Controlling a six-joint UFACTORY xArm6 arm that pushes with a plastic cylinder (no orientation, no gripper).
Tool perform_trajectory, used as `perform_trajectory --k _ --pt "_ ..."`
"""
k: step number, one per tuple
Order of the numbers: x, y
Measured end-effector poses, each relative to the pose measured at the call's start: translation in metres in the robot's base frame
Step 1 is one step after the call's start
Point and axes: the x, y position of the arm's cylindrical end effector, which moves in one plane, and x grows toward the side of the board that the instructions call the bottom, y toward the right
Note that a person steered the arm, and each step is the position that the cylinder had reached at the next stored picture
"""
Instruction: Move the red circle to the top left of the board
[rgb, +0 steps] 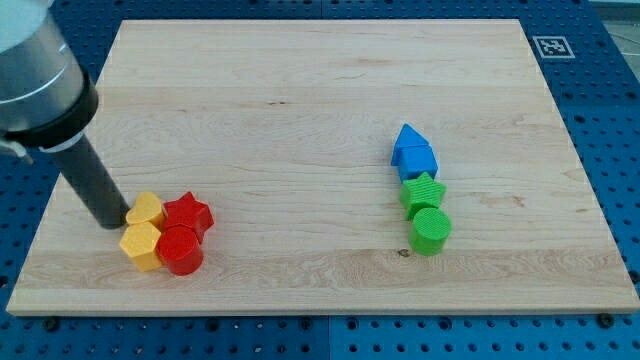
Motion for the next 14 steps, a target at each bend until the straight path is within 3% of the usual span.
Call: perform_trajectory --k 2,3,6,9,10,12,14 --pt "0.058 0.006" --pt "0.056 0.044" --pt "0.051 0.08" --pt "0.034 0.206" --pt "0.014 0.24" --pt "-0.052 0.24" --pt "-0.149 0.252"
